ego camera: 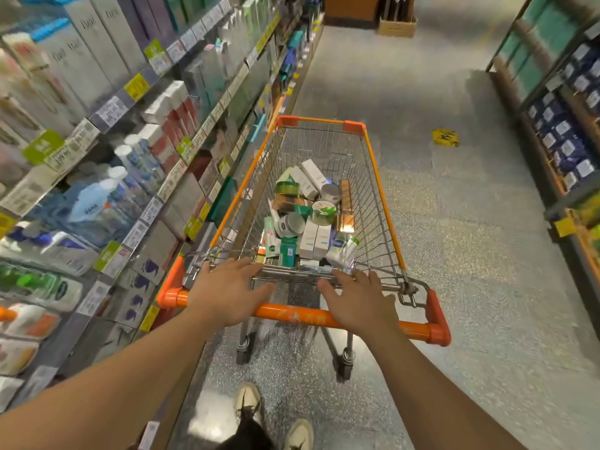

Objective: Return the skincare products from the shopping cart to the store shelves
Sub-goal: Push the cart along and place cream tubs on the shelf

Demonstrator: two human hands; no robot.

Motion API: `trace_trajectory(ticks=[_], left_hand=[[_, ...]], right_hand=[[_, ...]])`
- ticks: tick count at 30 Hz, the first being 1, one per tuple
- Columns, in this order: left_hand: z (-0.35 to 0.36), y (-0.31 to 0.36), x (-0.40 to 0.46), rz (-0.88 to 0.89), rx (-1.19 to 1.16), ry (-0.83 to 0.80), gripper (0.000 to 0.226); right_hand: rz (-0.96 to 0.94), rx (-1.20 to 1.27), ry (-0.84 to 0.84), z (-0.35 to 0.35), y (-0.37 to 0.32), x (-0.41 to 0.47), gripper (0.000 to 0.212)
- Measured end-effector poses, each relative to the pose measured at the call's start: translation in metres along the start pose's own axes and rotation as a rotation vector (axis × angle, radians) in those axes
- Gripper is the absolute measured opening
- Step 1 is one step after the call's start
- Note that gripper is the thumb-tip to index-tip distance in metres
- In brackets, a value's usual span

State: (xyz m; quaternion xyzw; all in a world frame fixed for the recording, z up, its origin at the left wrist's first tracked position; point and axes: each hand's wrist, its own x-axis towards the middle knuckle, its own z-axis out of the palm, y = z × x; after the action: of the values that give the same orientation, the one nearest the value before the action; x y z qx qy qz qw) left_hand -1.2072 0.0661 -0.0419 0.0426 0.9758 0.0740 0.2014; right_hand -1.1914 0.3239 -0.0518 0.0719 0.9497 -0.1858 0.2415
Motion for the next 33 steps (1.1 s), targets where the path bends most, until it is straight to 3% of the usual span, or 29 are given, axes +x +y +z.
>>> trace_trajectory(ticks=[14,33], left_hand=[[-0.036,-0.02,0.083,0.02,-0.008,0.017,0.08],[-0.117,-0.02,0.269,0.079,-0.01,-0.037,0.085]], right_hand=[[0.027,-0.085,0.028,-0.028,-0.033,0.068,0.074],[0.079,-0.125,0.094,-0.111,-0.069,0.239,0.07]])
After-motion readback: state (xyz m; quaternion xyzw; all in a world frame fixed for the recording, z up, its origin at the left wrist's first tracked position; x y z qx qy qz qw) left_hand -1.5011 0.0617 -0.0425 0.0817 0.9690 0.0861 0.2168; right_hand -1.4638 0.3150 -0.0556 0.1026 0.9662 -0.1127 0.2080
